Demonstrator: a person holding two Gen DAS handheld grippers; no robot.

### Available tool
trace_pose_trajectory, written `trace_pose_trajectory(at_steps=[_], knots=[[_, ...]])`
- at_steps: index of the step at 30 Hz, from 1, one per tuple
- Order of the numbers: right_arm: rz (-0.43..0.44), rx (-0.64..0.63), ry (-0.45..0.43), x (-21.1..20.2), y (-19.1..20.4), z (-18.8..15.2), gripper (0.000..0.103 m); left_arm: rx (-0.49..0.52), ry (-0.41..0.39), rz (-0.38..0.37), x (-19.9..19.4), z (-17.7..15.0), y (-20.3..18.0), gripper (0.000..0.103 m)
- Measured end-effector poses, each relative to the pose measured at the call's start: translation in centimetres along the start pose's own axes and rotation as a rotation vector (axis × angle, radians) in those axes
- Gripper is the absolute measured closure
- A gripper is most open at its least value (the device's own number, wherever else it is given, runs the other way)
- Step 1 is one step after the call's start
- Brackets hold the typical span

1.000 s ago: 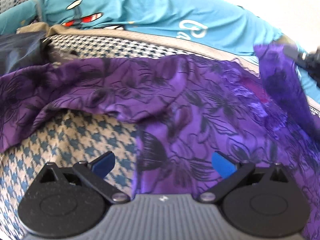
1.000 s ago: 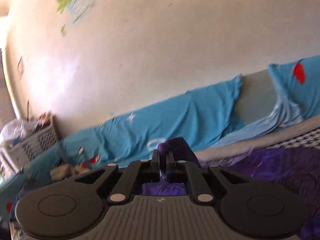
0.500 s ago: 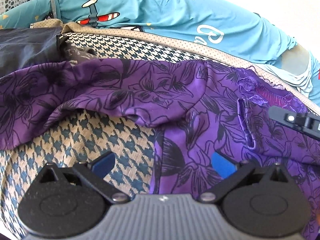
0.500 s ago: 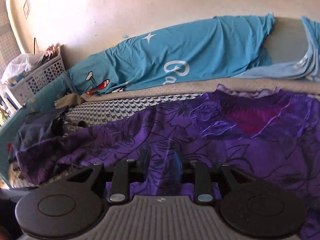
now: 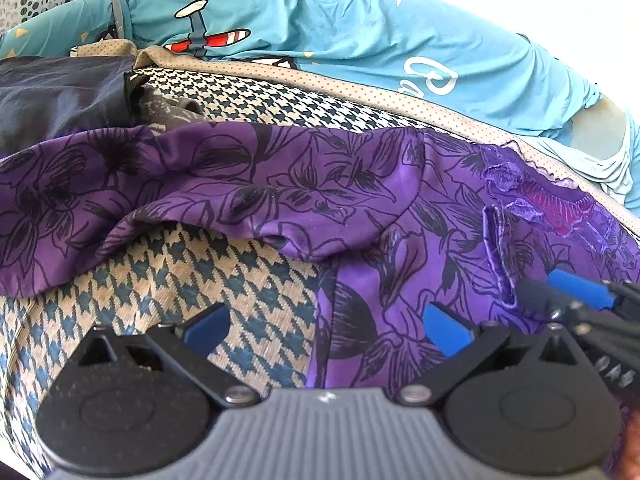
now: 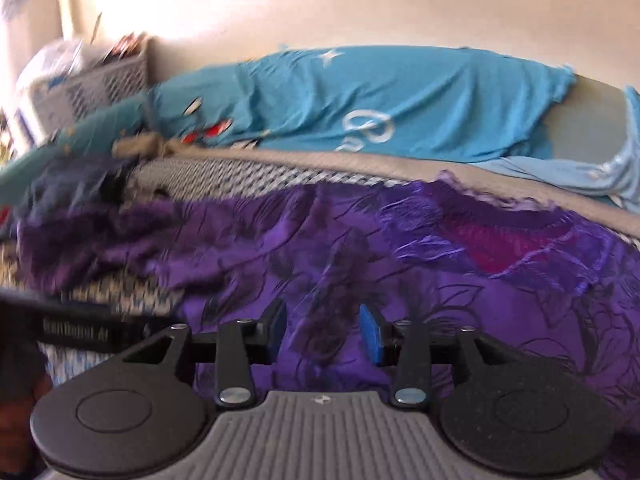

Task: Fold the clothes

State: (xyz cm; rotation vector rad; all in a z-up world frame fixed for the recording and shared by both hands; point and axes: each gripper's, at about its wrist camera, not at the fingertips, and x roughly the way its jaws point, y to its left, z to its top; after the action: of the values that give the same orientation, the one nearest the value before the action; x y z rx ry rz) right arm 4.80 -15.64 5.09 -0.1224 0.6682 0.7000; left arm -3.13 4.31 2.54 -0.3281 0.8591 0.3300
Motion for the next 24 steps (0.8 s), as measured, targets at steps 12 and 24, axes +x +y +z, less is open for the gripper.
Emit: trace_pose_trajectory(at_steps=[12, 24], knots=[[-0.123, -0.132, -0.013, 2.5, 1.7, -2.0, 0.092, -0.024, 0.031, -0.007, 0.5, 0.0, 0.6, 0.0], [-0.08, -0.007, -0.173, 0.7, 2.0, 0.1, 0.096, -0.019, 0.021, 0.004, 0.5, 0.1, 0.5, 0.0]])
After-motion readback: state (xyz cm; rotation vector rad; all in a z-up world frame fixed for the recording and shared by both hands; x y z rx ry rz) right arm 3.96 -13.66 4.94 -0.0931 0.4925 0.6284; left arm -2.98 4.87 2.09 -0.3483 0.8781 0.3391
